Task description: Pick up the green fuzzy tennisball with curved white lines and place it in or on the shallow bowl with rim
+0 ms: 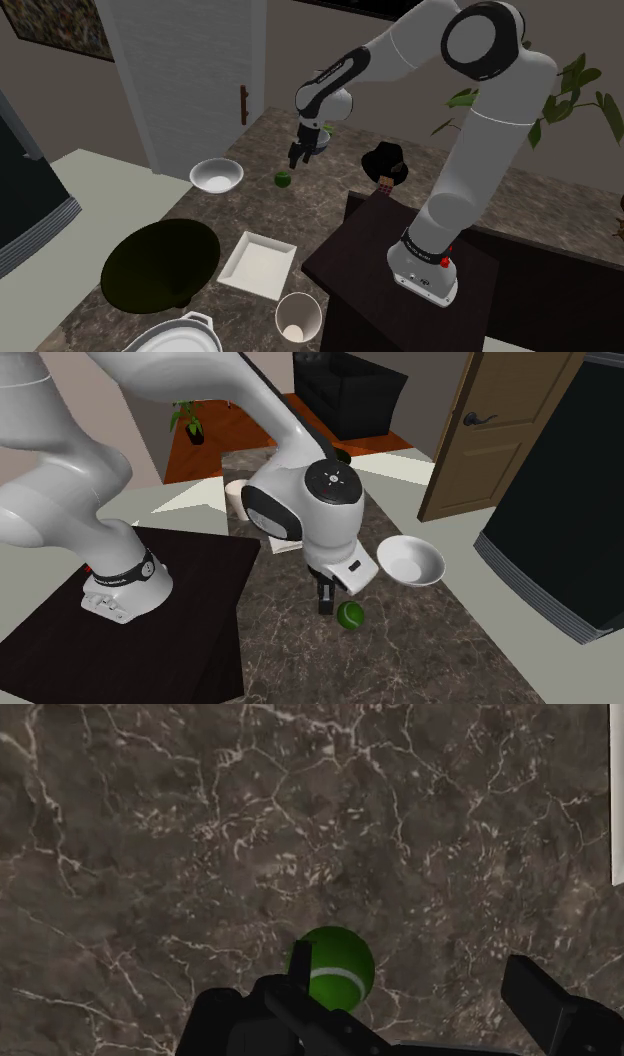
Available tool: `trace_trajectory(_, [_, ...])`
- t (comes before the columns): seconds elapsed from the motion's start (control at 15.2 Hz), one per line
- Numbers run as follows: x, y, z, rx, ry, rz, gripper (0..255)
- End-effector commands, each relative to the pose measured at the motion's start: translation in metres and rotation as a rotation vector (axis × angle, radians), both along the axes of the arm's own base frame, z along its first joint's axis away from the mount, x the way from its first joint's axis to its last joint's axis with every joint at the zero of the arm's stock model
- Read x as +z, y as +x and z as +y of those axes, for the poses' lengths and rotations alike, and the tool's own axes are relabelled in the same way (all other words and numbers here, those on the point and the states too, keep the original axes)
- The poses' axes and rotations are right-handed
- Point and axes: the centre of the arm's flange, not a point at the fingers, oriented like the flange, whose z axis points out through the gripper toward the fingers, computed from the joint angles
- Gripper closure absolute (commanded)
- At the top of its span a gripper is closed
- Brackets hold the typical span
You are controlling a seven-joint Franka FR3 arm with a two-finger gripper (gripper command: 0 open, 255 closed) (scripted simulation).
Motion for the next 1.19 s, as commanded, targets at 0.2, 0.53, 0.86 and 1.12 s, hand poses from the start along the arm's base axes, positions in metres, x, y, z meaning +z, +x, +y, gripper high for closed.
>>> trace_trajectory(0.2, [-0.059,0.035,-0.007,-0.011,0.037,0.001,0])
trace_trajectory(0.53, [-0.09,0.044,-0.004,-0.014,0.047,0.001,0])
trace_trajectory(0.86, [-0.113,0.044,0.003,-0.014,0.047,0.001,0])
trace_trajectory(1.12, [-0.113,0.044,0.003,-0.014,0.047,0.001,0])
